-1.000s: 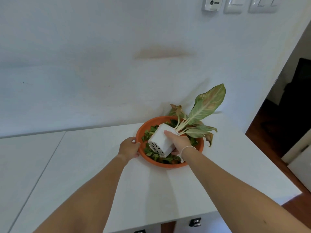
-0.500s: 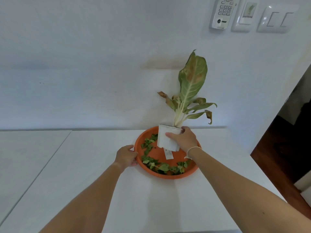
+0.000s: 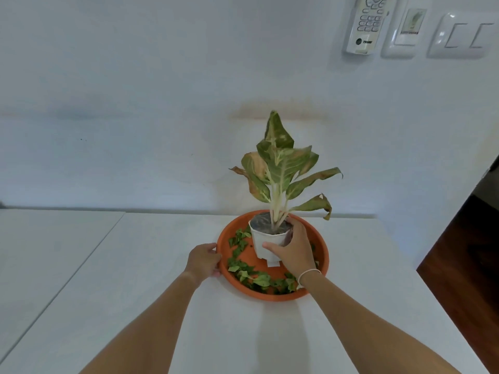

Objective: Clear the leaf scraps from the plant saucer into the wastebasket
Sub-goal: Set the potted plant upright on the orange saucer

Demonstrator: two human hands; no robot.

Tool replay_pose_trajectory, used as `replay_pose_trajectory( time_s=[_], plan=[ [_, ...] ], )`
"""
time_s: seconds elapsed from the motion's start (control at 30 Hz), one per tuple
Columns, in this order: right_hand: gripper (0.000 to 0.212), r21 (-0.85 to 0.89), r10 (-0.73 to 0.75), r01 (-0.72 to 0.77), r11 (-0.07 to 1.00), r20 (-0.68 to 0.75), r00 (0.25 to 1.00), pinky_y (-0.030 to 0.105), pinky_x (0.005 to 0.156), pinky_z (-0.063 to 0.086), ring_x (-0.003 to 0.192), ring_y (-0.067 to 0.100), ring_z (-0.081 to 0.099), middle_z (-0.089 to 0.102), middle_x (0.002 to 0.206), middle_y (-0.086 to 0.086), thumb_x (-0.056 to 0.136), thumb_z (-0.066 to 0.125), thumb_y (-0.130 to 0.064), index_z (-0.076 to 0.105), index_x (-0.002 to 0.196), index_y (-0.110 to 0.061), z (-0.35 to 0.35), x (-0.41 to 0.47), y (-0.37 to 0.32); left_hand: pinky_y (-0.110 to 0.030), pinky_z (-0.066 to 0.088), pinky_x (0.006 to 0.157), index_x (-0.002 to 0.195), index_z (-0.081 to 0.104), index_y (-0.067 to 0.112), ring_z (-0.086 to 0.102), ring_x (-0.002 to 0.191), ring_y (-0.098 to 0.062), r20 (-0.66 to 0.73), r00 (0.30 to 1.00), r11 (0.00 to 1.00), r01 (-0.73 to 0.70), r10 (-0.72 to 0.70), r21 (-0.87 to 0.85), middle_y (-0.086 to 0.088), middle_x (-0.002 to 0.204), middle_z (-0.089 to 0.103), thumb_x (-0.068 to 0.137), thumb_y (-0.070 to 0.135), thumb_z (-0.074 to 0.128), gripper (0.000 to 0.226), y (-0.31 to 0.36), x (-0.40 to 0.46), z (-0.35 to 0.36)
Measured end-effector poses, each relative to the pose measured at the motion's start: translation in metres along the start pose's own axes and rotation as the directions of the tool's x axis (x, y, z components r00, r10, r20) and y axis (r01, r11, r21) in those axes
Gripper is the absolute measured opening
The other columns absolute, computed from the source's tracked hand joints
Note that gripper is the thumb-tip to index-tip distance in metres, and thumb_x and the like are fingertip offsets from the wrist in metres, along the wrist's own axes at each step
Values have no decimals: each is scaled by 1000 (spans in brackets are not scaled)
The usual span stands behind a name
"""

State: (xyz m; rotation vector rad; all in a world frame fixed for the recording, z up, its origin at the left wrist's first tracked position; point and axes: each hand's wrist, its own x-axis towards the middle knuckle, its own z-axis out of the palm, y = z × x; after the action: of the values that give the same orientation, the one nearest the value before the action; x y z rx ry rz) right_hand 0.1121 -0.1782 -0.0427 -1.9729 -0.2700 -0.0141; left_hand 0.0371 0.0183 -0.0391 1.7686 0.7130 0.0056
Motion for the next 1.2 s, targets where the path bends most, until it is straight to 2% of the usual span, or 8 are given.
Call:
replay_pose_trajectory(
  time_s=[0.1,0.23,0.33,0.67,0.83,0.97,1.13,1.2],
  plan=[
    [86,-12,-3,3,1000,-6,1000,23,98,41,121,15,47,39,137,-2,61,84,-31,38,133,-21,1,-3,7,-36,56,73,137,46,3,62,82,-27,-6,1000,1000,-4,4,3,-22,113,64,90,0,47,47,-1,-1,1],
    [84,-37,-13,13,999,-5,1000,23,95,43,116,15,50,40,126,-6,60,85,-31,38,129,-20,2,-4,14,-32,57,65,127,56,3,61,71,-22,-12,1000,1000,-12,12,9,-10,83,63,91,1,47,37,0,-6,2],
    [82,-39,-18,18,999,3,1000,23,94,43,115,14,49,39,126,-7,60,84,-29,39,127,-21,3,-3,14,-32,57,63,125,57,3,60,67,-20,-19,1000,1000,-10,10,12,-5,75,60,91,1,46,36,1,-8,2],
    [89,38,28,-30,999,50,998,34,101,47,120,19,53,48,134,-1,61,85,-22,33,133,-22,0,1,16,-42,58,80,138,46,7,64,83,-28,-3,1000,999,-9,9,53,-22,116,64,94,6,45,44,4,-12,2],
    [102,118,95,-106,987,93,991,24,94,43,113,14,52,52,133,-1,62,84,-16,22,142,-21,-5,4,20,-41,58,81,135,49,6,62,82,-27,6,1000,998,-11,11,56,-20,110,64,95,5,43,40,5,-14,2],
    [99,181,88,-124,976,195,977,32,104,43,126,20,48,45,142,0,63,82,-5,26,144,-22,-17,12,21,-43,57,84,132,51,6,64,88,-31,4,1000,998,-13,13,64,-20,113,64,96,6,43,37,5,-14,2],
    [95,160,87,-137,978,285,955,13,83,42,118,14,48,47,138,-4,67,79,-4,28,145,-27,-28,18,21,-46,57,86,129,54,5,65,91,-34,17,1000,997,-22,21,69,-22,114,64,96,6,42,35,4,-14,3],
    [95,132,104,-157,979,339,935,14,85,44,115,13,50,46,139,-6,71,76,-6,24,147,-30,-30,19,22,-47,56,87,131,53,5,65,100,-38,14,1000,997,-21,20,76,-22,117,63,96,7,43,36,4,-14,3]
  ],
)
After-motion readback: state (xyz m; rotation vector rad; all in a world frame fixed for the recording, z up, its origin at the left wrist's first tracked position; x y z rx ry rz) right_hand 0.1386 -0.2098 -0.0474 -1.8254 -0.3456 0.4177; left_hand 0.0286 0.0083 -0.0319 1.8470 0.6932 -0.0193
